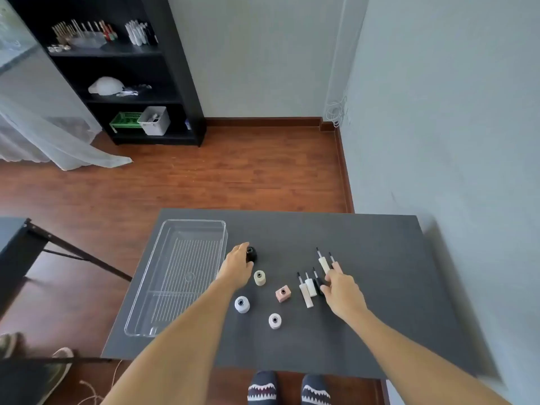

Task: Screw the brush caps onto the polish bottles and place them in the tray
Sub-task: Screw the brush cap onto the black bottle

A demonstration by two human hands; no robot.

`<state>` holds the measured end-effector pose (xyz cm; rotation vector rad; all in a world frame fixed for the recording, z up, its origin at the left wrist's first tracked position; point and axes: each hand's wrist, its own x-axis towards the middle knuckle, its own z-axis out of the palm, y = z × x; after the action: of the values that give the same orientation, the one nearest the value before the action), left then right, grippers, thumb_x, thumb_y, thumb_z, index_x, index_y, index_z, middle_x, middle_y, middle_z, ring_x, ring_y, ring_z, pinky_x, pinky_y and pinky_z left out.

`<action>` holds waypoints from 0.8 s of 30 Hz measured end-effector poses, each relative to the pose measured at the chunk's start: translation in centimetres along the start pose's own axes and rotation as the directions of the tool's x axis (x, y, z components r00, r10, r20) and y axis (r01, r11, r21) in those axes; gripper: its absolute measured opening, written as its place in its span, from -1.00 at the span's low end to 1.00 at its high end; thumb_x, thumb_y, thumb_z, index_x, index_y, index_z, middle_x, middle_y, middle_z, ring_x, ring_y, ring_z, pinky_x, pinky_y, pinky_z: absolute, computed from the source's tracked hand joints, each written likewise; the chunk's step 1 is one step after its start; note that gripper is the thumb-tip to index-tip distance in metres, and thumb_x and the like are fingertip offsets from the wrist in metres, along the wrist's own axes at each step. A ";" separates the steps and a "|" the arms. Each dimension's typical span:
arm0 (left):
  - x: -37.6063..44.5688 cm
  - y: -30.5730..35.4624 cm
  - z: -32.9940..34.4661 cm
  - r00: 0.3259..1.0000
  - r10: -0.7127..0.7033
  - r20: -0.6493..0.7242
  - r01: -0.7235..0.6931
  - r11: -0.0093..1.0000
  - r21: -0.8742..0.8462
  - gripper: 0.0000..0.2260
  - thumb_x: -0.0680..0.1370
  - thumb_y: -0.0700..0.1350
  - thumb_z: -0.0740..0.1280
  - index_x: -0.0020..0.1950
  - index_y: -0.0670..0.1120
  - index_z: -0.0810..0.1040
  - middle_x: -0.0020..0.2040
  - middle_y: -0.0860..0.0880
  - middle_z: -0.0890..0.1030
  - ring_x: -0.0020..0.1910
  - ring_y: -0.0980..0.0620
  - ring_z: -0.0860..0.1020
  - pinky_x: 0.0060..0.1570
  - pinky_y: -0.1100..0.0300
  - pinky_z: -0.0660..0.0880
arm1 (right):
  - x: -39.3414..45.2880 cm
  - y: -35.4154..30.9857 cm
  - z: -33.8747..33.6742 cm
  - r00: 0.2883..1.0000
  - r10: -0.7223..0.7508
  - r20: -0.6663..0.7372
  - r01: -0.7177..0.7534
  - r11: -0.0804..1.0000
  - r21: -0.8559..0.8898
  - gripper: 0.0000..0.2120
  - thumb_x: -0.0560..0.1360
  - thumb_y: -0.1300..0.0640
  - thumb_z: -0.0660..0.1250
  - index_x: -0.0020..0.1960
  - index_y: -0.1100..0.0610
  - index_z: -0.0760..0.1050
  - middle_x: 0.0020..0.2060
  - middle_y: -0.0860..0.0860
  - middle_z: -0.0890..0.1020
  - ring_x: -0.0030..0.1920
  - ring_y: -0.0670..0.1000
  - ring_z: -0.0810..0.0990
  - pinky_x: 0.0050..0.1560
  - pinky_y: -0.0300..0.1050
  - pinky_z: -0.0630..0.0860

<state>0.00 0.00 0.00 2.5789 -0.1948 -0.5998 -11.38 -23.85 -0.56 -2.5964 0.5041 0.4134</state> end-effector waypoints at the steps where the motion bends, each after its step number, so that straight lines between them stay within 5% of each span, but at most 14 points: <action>1: 0.2 -0.2 0.2 1.000 -0.010 -0.009 0.010 1.000 -0.003 -0.48 0.61 -0.21 0.27 0.55 -0.18 0.22 0.52 -0.15 0.33 0.48 -0.17 0.32 0.42 0.03 0.28 | 0.0 0.0 0.2 1.000 0.014 0.010 -0.014 1.000 -0.025 -0.86 0.58 0.12 0.27 -0.10 0.14 0.36 0.33 0.02 0.39 -0.04 0.15 0.56 -0.18 -0.03 0.44; 4: 0.6 -0.3 0.5 0.999 -0.040 -0.023 0.039 0.999 -0.018 -0.50 0.60 -0.23 0.29 0.54 -0.16 0.26 0.46 -0.16 0.40 0.43 -0.18 0.38 0.37 0.00 0.35 | 0.0 -0.2 0.6 0.999 0.047 0.009 -0.047 0.998 -0.032 -0.82 0.57 0.11 0.28 -0.14 0.13 0.33 0.39 0.03 0.37 -0.13 0.14 0.54 -0.21 -0.06 0.42; 9: 1.6 -0.4 1.2 0.994 -0.069 -0.085 0.063 0.996 -0.069 -0.58 0.58 -0.23 0.32 0.43 -0.12 0.40 0.29 -0.15 0.56 0.27 -0.19 0.49 0.18 -0.01 0.47 | 0.0 -0.4 1.1 0.995 0.098 0.023 -0.097 0.995 -0.025 -0.86 0.58 0.09 0.25 -0.01 0.18 0.46 0.00 0.10 0.61 -0.05 0.17 0.63 -0.11 -0.04 0.55; 15: 2.1 -0.4 1.2 0.989 -0.109 -0.098 0.096 0.987 -0.131 -0.74 0.57 -0.21 0.37 0.26 -0.13 0.51 0.11 -0.16 0.62 0.06 -0.17 0.56 0.00 0.05 0.50 | 0.2 -0.9 1.1 0.997 0.081 -0.010 -0.081 0.997 0.016 -0.85 0.59 0.12 0.23 -0.11 0.16 0.37 0.03 -0.04 0.49 -0.21 0.12 0.53 -0.22 -0.05 0.48; 17: 2.0 -0.3 0.8 0.988 -0.119 -0.096 0.102 0.980 -0.170 -0.75 0.56 -0.22 0.38 0.24 -0.17 0.51 0.08 -0.20 0.61 0.02 -0.17 0.56 -0.03 0.08 0.48 | 0.3 -1.1 0.7 0.996 0.065 -0.066 -0.058 0.993 0.107 -0.81 0.58 0.14 0.24 -0.17 0.16 0.31 0.05 -0.03 0.44 -0.26 0.10 0.45 -0.27 -0.01 0.43; 20: 1.5 0.3 -0.6 0.986 -0.118 -0.114 0.088 0.967 -0.239 -0.78 0.56 -0.21 0.38 0.18 -0.21 0.49 0.00 -0.23 0.61 -0.11 -0.12 0.52 -0.12 0.13 0.44 | 0.1 -1.5 -1.1 0.990 0.100 -0.095 -0.059 0.929 0.366 -0.82 0.54 0.23 0.30 -0.18 0.26 0.35 -0.20 0.20 0.58 -0.34 0.09 0.45 -0.20 0.09 0.58; 24: 0.6 2.3 -3.6 0.980 -0.065 -0.186 -0.007 0.932 -0.363 -0.85 0.52 -0.17 0.42 0.04 -0.13 0.49 -0.13 -0.05 0.60 -0.15 -0.03 0.56 -0.25 0.27 0.46 | -0.6 -2.8 -5.3 0.984 0.099 -0.146 0.015 0.776 0.630 -0.85 0.44 0.32 0.42 -0.20 0.28 0.45 -0.33 0.17 0.67 -0.40 0.11 0.66 -0.25 0.00 0.67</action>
<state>2.05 -0.66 3.72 2.2632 0.0204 -0.3495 -9.70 -24.00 5.25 -1.9672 0.6329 0.0092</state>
